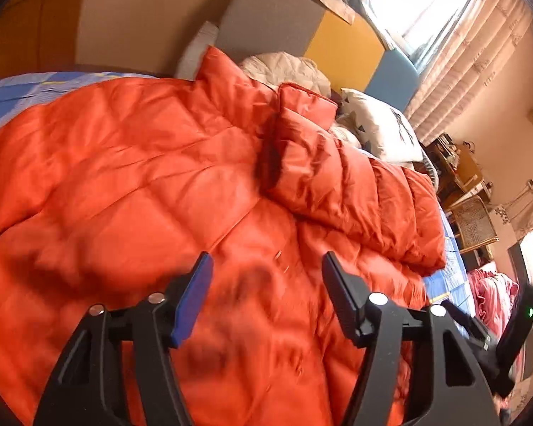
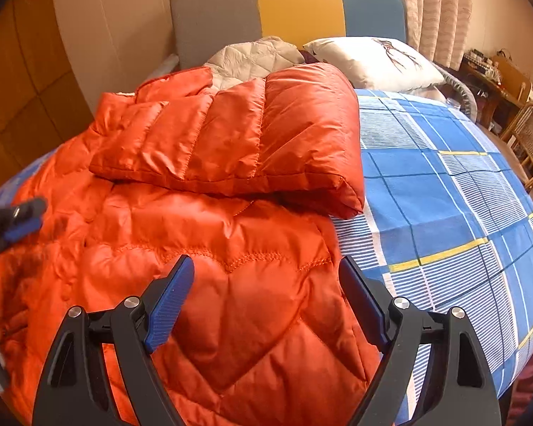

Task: Fold large clothes
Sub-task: 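Grasp the jacket side with the left gripper and fold it toward the center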

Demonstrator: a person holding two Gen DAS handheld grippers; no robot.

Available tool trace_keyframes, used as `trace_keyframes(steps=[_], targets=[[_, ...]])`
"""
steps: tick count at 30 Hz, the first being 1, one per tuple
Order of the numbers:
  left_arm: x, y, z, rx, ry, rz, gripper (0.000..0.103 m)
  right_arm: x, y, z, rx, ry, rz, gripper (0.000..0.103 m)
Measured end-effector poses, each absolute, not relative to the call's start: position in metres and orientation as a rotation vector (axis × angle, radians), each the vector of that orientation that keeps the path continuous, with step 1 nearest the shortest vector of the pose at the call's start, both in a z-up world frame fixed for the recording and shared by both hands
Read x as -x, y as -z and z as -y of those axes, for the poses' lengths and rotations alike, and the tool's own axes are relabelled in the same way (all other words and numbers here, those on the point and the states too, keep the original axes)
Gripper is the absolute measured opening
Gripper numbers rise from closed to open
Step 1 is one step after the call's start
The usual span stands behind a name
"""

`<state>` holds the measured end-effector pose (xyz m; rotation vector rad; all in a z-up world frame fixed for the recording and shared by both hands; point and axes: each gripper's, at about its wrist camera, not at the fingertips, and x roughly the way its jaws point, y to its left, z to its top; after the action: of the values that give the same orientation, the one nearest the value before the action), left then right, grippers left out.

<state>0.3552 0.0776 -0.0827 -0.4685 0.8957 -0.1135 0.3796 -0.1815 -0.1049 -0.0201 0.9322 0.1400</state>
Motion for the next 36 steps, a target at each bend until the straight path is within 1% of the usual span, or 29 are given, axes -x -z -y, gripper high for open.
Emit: trace_keyframes(steps=[7,8,9,10,11,12,13,19,25,32,36], targets=[[-0.412,0.093,-0.060,0.450,0.129,-0.927,0.060,-0.393,0.116,0.174,0.076,-0.103,-0.973,0.083],[-0.421,0.095,-0.058,0.446,0.127,-0.935,0.057,-0.394,0.116,0.172,0.097,-0.102,-0.969,0.083],[-0.429,0.098,-0.056,0.452,0.140,-0.940,0.052,-0.395,0.117,0.169,0.124,-0.099,-0.966,0.083],[-0.436,0.101,-0.054,0.444,0.143,-0.950,0.039,-0.396,0.118,0.166,0.149,-0.094,-0.964,0.083],[-0.440,0.103,-0.052,0.434,0.138,-0.958,0.022,-0.396,0.118,0.163,0.166,-0.093,-0.963,0.083],[-0.444,0.105,-0.051,0.438,0.152,-0.960,0.012,-0.396,0.119,0.161,0.182,-0.095,-0.963,0.083],[-0.444,0.103,-0.052,0.434,0.152,-0.944,0.005,-0.397,0.120,0.159,0.193,-0.096,-0.962,0.083],[-0.422,0.080,-0.071,0.428,0.137,-0.852,0.003,-0.396,0.119,0.153,0.220,-0.090,-0.948,0.083],[-0.389,0.067,-0.110,0.441,0.065,-0.812,0.003,-0.390,0.113,0.141,0.220,-0.115,-0.934,0.083],[-0.355,0.077,-0.147,0.454,-0.014,-0.815,0.003,-0.387,0.104,0.124,0.217,-0.150,-0.917,0.083],[-0.344,0.084,-0.151,0.439,-0.034,-0.815,0.003,-0.391,0.099,0.117,0.183,-0.161,-0.899,0.083]])
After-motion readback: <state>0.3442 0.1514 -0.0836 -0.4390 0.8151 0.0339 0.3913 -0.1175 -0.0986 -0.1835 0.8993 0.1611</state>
